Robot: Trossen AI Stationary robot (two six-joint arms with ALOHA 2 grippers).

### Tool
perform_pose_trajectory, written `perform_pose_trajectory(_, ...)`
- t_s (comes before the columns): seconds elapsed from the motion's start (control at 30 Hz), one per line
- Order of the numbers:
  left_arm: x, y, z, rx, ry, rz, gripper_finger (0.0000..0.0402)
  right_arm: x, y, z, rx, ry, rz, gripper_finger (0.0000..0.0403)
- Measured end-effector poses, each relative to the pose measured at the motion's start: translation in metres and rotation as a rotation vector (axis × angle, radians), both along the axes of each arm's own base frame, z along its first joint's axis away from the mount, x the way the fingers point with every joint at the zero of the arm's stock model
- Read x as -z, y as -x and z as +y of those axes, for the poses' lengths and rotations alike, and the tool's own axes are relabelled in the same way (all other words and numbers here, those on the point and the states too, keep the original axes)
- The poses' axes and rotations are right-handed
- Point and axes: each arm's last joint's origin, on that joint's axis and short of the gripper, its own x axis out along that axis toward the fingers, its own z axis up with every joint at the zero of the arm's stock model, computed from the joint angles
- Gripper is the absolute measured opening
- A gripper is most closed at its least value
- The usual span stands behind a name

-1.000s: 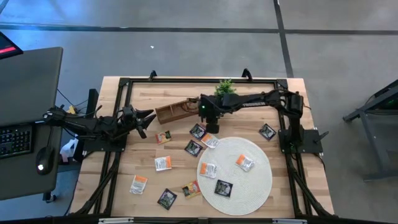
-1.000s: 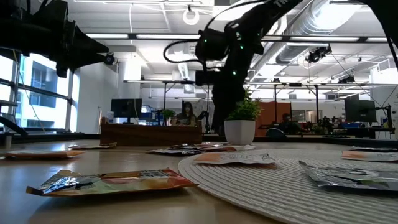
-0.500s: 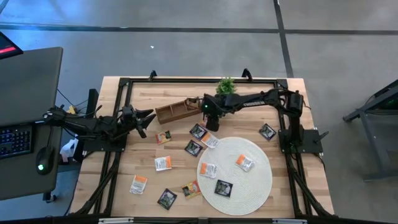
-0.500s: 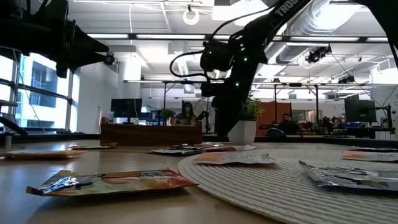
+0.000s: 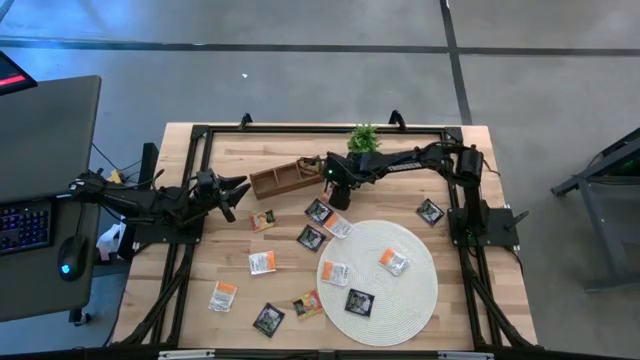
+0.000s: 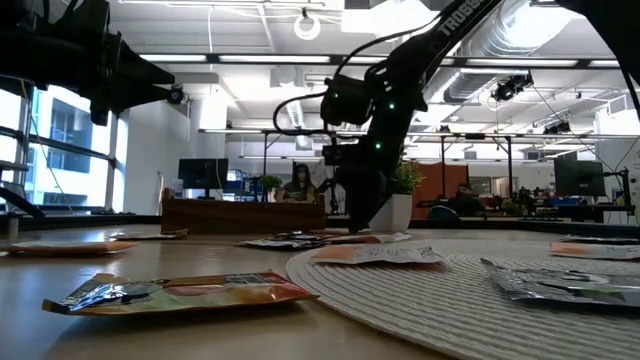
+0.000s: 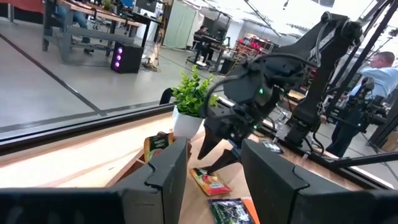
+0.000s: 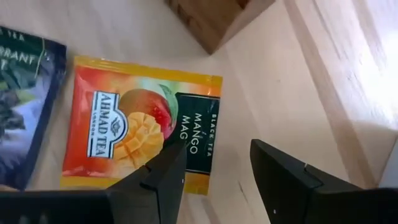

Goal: Pick & Place Tea
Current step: Put the orange tea bag into the right section of the wooden organizer

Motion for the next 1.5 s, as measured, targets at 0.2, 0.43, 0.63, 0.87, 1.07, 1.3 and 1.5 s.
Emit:
perform_pose_trajectory(0.2, 0.000, 0.000, 0.000, 0.000, 0.000, 0.001, 0.0152, 0.001, -0.001, -0.003, -0.025, -0.065, -0.032, 0.0152)
perform_pose_trajectory(0.43, 0.000, 0.000, 0.000, 0.000, -0.001, 0.003, 0.0152, 0.001, 0.000, -0.002, -0.050, -0.065, -0.021, 0.0036)
perform_pose_trajectory(0.63, 0.000, 0.000, 0.000, 0.000, -0.001, 0.003, 0.0152, -0.001, -0.002, 0.001, -0.097, -0.052, 0.000, 0.0017)
perform_pose_trajectory(0.87, 0.000, 0.000, 0.000, -0.001, -0.001, 0.003, 0.0152, -0.025, -0.015, 0.015, -0.145, -0.056, 0.056, 0.0007)
perform_pose_trajectory(1.07, 0.000, 0.000, 0.000, -0.001, -0.001, 0.002, 0.0152, -0.054, -0.033, 0.035, -0.297, 0.042, 0.043, 0.0004)
perform_pose_trajectory(1.3, 0.000, 0.000, 0.000, -0.001, -0.001, 0.004, 0.0152, -0.082, -0.057, 0.039, -0.392, 0.380, -0.048, 0.0003)
perform_pose_trajectory(1.5, 0.001, 0.000, 0.000, 0.015, -0.003, 0.007, 0.0152, -0.085, -0.063, 0.014, -0.403, 0.533, -0.145, 0.0002)
